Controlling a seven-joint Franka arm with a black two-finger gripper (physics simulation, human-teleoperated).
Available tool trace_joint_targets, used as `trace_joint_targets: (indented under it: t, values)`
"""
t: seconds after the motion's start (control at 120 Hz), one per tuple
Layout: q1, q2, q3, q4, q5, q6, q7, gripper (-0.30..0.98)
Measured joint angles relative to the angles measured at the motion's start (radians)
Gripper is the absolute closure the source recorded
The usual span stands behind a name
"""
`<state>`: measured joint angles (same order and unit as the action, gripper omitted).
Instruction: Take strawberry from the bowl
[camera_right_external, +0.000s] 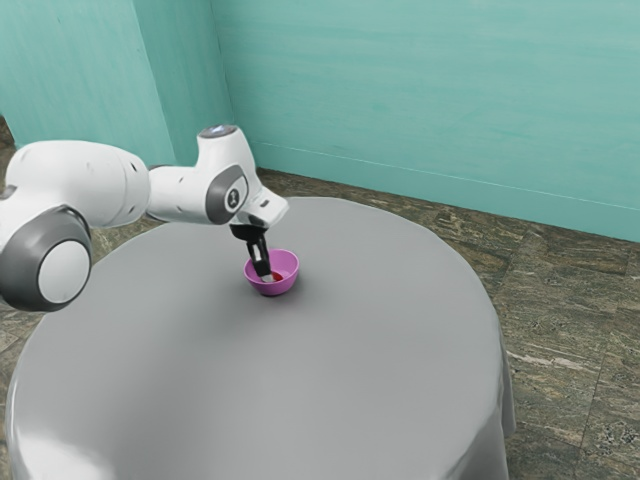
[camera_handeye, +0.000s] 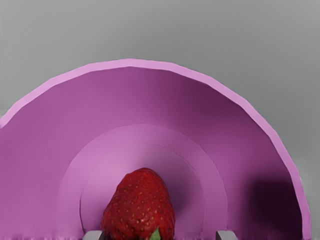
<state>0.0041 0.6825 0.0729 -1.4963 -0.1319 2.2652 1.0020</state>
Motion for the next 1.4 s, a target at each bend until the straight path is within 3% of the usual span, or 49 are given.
trace_joint_targets:
  t: [1.4]
  values:
    - [0.001,0.059,0.004,0.032,-0.009,0.058,0.006,0.39]
